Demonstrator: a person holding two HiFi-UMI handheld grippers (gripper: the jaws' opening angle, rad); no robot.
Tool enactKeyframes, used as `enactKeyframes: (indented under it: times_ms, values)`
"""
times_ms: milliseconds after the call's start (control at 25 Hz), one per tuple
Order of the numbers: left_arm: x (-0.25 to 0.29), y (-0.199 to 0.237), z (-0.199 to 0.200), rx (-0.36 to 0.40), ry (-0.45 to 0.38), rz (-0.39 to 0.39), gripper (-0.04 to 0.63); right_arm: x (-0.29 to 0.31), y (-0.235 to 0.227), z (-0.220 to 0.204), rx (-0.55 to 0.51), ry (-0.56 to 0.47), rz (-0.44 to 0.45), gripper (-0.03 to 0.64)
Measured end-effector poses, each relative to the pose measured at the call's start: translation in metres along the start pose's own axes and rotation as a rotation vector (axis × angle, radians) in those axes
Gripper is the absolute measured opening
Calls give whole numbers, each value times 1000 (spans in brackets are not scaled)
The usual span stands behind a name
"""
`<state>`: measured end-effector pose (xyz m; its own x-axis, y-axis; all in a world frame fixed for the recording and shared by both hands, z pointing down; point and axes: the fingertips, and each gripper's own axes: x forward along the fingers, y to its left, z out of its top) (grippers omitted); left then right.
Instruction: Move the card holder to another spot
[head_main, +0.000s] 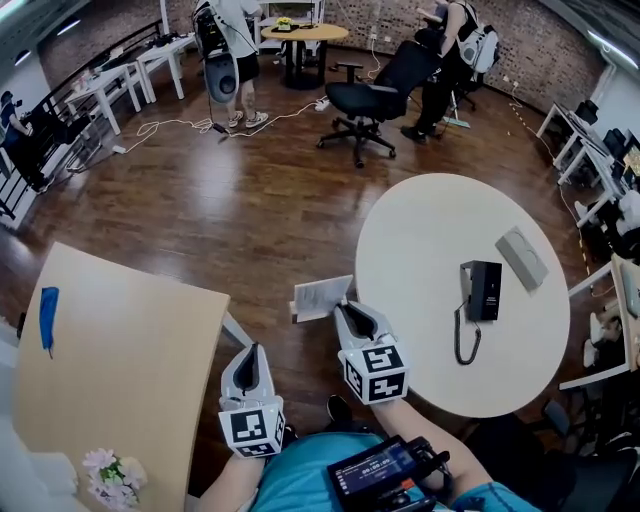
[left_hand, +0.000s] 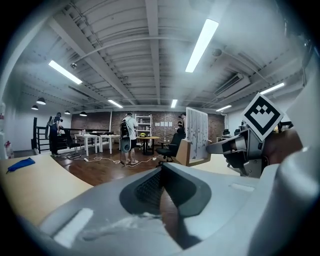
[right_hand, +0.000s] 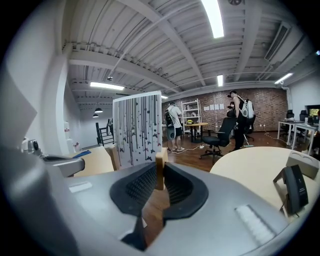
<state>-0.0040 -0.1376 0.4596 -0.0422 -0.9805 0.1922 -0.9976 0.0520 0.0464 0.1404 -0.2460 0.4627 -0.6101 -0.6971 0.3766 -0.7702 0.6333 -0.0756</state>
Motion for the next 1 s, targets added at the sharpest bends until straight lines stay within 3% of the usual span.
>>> enactKeyframes:
  times_ms: [680,840,1000]
  values:
    - [5,0,-4,-35,-5,-13,12,-5,-7,-6,32,-4,-41,38]
    - [10,-11,5,-41,-13,-36,14,-7,-35,-15,51,4,-105,38]
    - [22,-35,3,-29,-10,-86,14,-19,-90,-39,68,27,-223,38]
